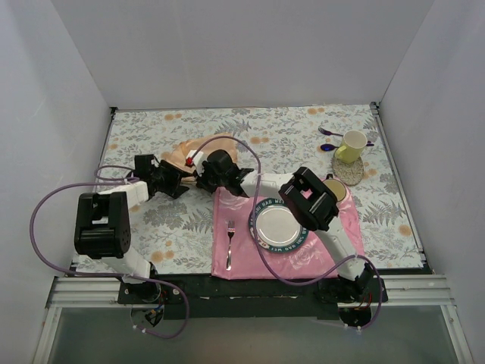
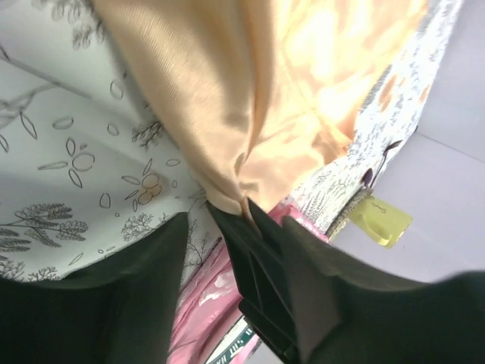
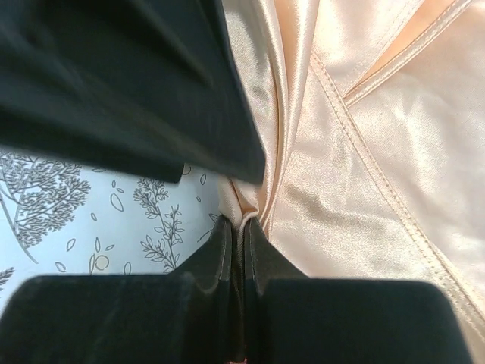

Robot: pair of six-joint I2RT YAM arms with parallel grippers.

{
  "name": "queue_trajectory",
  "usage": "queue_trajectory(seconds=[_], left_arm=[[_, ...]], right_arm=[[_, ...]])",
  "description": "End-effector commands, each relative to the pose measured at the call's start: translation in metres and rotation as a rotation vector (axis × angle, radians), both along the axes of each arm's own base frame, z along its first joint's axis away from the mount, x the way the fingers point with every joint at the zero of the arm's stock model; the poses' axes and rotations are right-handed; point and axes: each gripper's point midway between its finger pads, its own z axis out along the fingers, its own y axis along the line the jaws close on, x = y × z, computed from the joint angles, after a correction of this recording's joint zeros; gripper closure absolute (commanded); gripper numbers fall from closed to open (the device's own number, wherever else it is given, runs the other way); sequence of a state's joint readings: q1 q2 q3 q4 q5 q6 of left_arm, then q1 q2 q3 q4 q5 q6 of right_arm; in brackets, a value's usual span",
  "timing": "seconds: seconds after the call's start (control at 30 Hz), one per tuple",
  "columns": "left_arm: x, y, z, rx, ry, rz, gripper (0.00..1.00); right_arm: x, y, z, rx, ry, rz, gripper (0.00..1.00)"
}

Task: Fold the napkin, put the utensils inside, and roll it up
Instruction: Roll the napkin with the utensil

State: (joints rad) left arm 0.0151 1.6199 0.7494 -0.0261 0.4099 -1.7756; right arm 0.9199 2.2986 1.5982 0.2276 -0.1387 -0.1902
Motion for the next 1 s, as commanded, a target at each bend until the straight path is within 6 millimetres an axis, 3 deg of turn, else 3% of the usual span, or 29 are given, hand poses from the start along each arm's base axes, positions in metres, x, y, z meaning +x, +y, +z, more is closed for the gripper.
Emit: queue_trajectory(seconds=[0.0,0.2,0.27,0.33,0.57,0.67,0.8,0.97], left_arm=[[0.015,0.020,0.041,0.062,-0.173,0.012,0.43],[0.009,0.040,0.064,0.197,-0.224,0.006,0.42],[0.006,0.048,0.062,0.251,-0.217,0.010,0.39],[0.000,0.058,0.053,0.311,-0.158,0.014,0.34],[-0.008,0.079,0.043,0.481,-0.082,-0.032,0.32],[-0.009,0.078,0.033,0.521,-0.076,-0.093,0.32],[-0.003,0.078,0.020,0.563,-0.064,-0.086,0.31],[0.018,0.075,0.015,0.571,-0.128,-0.041,0.30]], right_arm=[[-0.029,-0.018,-0.030,-0.002,0.268,0.017,0.99],[-0.022,-0.029,-0.023,0.175,0.551,-0.006,0.99],[-0.025,-0.029,-0.022,0.213,0.635,0.004,0.99],[-0.024,-0.032,-0.021,0.246,0.697,0.012,0.99],[-0.018,-0.038,-0.012,0.354,0.919,-0.008,0.99],[-0.017,-0.036,-0.009,0.397,0.991,-0.002,0.99],[-0.014,-0.033,-0.008,0.416,1.010,0.002,0.99],[-0.012,-0.035,-0.012,0.394,0.981,-0.002,0.99]])
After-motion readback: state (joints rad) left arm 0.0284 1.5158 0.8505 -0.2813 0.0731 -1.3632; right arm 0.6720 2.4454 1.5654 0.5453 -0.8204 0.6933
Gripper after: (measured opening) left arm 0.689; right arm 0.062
